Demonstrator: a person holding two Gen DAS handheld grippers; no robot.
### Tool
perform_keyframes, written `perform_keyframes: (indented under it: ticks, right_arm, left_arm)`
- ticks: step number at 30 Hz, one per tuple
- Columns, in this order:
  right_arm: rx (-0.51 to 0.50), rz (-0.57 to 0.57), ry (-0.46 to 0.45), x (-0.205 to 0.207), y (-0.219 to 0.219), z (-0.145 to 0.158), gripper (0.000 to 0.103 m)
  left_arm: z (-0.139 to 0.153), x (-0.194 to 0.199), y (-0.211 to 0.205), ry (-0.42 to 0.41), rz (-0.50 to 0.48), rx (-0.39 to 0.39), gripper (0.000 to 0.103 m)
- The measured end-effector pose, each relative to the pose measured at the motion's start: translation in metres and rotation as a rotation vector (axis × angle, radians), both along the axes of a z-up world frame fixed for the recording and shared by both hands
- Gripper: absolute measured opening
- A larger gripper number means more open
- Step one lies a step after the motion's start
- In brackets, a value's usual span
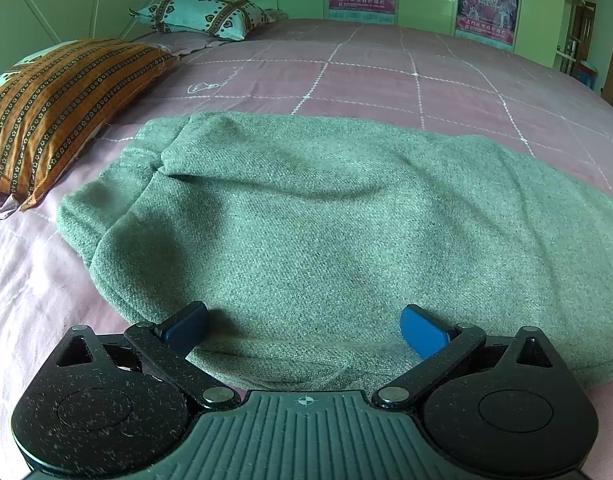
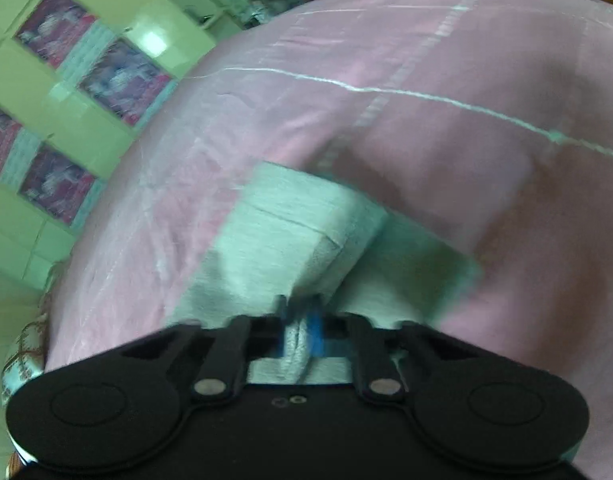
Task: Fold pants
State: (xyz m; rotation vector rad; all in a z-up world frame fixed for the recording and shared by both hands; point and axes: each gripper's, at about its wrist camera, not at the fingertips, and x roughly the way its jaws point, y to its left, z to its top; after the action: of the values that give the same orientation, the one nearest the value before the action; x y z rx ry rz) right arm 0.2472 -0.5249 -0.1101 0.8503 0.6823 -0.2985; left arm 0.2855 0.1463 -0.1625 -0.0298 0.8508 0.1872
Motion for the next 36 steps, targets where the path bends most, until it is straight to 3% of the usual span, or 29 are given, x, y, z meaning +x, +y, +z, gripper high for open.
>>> perform_keyframes:
  ticks: [3,6,8,10,12,16,18,20,24,30,33,36]
  right_arm:
    - [-0.100,0.146,-0.109,0.016,0.027,0.051,0.000]
    - [-0.197,0.246,-0.283,0.022,0.053,0.121,0.000]
    - [-0.216,0.251,-0.415,0.009,0.059,0.158,0.000]
    - [-0.236,0.207,-0.464,-0.012,0.055,0.168,0.000]
    - [-0.232,0.136,-0.406,-0.029,0.040,0.142,0.000]
    - [-0.073,0.008,-0.098,-0.042,0.002,0.024,0.000]
    - [0.013,-0.027,-0.024,-0.050,-0.011,-0.014,0.000]
    - [0.055,-0.043,-0.054,-0.057,-0.015,-0.022,0.000]
    - [0.013,-0.014,-0.052,-0.047,-0.014,-0.010,0.000]
    - [-0.053,0.012,-0.135,-0.056,-0.005,0.035,0.000]
    - [-0.040,-0.010,-0.090,-0.062,-0.008,0.025,0.000]
    - [-0.024,-0.046,0.004,-0.059,-0.012,-0.008,0.000]
  left_arm:
    - [0.000,0.002,0.001,0.007,-0.004,-0.003,0.102]
    - [0.001,0.002,0.001,0.008,-0.005,-0.004,0.102]
    - [0.000,0.002,0.002,0.003,-0.003,-0.005,0.102]
    - [-0.001,0.001,0.002,-0.004,0.002,-0.009,0.103]
    - [-0.002,0.001,0.001,-0.005,-0.001,-0.003,0.103]
    - [0.000,0.002,0.002,0.008,-0.017,-0.006,0.103]
    - [0.000,0.003,0.004,0.014,-0.025,-0.010,0.103]
    - [0.000,0.003,0.004,0.013,-0.025,-0.011,0.103]
    - [0.001,0.006,0.004,0.029,-0.036,-0.008,0.103]
    - [0.004,0.006,0.009,0.046,-0.070,-0.032,0.103]
    - [0.003,0.004,0.009,0.037,-0.071,-0.030,0.103]
    - [0.006,0.000,0.009,0.026,-0.072,-0.025,0.103]
